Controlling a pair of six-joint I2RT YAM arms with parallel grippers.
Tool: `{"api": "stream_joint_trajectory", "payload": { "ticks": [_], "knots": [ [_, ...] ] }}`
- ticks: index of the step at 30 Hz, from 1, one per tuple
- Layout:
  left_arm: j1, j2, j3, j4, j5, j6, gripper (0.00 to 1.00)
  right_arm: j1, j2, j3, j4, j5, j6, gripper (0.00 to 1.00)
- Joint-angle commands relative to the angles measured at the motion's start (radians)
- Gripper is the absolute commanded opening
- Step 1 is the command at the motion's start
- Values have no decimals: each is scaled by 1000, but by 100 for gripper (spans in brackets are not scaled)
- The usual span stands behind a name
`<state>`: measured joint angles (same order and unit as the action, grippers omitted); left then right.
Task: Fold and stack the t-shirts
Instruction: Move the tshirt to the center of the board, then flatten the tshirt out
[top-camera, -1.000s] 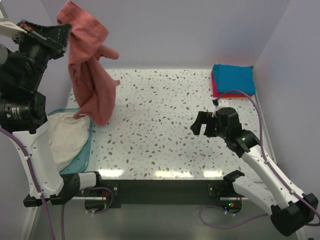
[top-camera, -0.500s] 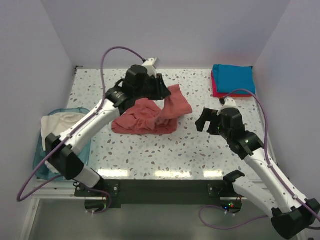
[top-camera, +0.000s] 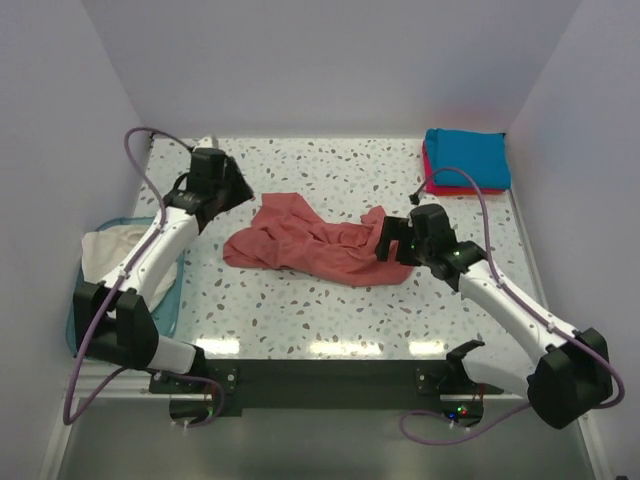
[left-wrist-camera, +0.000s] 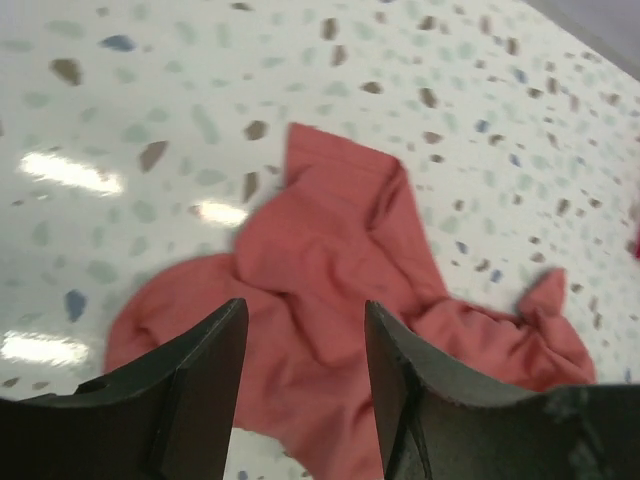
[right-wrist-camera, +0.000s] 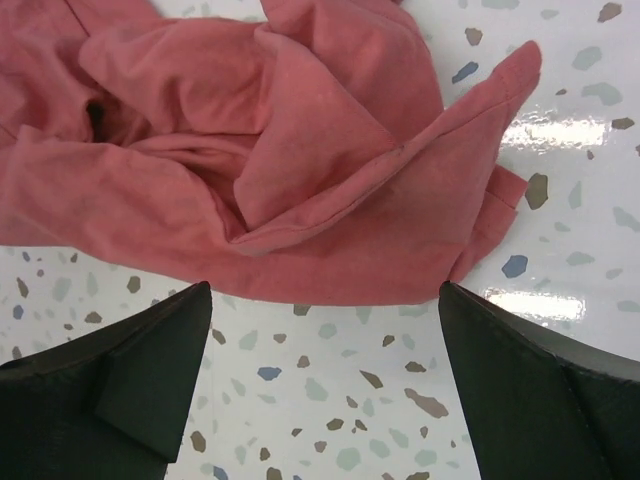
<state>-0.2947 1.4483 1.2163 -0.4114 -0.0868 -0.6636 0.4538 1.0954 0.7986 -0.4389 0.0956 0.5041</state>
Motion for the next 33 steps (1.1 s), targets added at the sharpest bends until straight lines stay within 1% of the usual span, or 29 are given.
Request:
{"api": "stream_joint_trajectory", "payload": {
  "ticks": [1, 4, 6, 9, 11, 14, 15, 17, 19, 21, 23, 26, 30, 33],
  "knots": [
    [63, -65, -142, -30, -91, -45, 54, 17, 46, 4, 81, 31, 2, 99],
    [98, -89, -239, -6, -90, -44, 54, 17, 60, -48, 106, 78, 31, 97],
    [112, -89, -296, 31, -76, -48, 54, 17, 44, -99, 132, 148, 43, 97],
    [132, -75, -333, 77, -45, -54, 54, 16, 26, -119, 160, 202, 57, 97],
    [135, -68, -333, 97, -15, -48, 54, 17, 21, -107, 158, 217, 66, 97],
    [137, -63, -321, 137, 19, -25, 54, 14, 15, -75, 149, 303, 77, 96],
    [137, -59, -308, 141, 30, -16, 54, 13, 17, -62, 152, 353, 79, 96],
    [137, -48, -279, 143, 70, 10, 51, -7, 35, -47, 158, 374, 88, 95],
    [137, -25, -264, 132, 82, 16, 49, -29, 76, -19, 172, 357, 93, 93],
    [135, -19, -256, 135, 126, 21, 48, -75, 115, 17, 177, 337, 106, 93],
    [135, -22, -259, 137, 137, 24, 47, -125, 161, 40, 202, 280, 126, 91],
    [135, -25, -261, 137, 165, 32, 45, -165, 220, 60, 223, 217, 155, 88],
    [131, -28, -256, 146, 205, 42, 45, -167, 288, 99, 236, 196, 169, 86],
    [108, -14, -241, 149, 234, 58, 45, -167, 319, 80, 258, 170, 186, 83]
  ]
}}
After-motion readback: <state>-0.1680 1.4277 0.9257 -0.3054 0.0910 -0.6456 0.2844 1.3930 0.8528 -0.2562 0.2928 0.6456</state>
